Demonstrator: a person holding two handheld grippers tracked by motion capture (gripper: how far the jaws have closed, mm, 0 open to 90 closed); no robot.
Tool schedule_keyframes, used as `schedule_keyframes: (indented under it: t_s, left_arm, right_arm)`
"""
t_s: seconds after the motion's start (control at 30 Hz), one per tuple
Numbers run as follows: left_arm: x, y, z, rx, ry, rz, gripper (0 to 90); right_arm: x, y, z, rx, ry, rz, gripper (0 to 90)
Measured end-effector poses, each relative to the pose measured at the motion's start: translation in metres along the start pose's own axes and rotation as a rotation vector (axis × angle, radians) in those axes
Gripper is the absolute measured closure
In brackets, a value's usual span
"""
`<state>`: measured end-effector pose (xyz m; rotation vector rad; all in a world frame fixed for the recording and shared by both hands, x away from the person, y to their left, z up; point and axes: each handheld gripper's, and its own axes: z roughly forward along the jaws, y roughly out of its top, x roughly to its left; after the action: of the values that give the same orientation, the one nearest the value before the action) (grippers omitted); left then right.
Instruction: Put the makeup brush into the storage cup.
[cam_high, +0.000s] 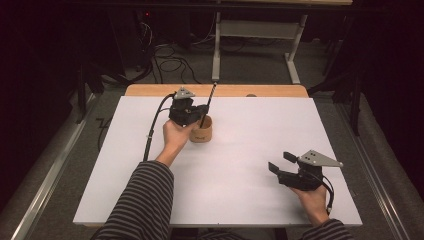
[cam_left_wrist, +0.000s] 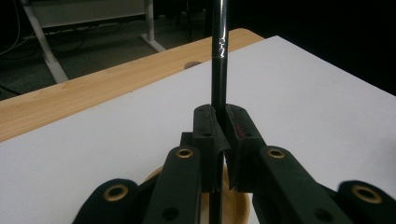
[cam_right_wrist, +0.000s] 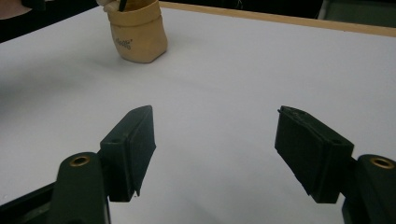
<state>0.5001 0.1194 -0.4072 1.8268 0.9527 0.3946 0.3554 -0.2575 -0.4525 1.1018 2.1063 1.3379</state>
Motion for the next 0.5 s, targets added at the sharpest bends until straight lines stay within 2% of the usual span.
schedule_keyframes:
  t_s: [0.5]
  left_arm:
    - [-0.0022,-0.0043,0.0049,0.019,-0.005,0.020,83.2]
  right_arm:
    - [0.0006,-0.0001,0.0006,0.007,0.005,-0.001,29.8]
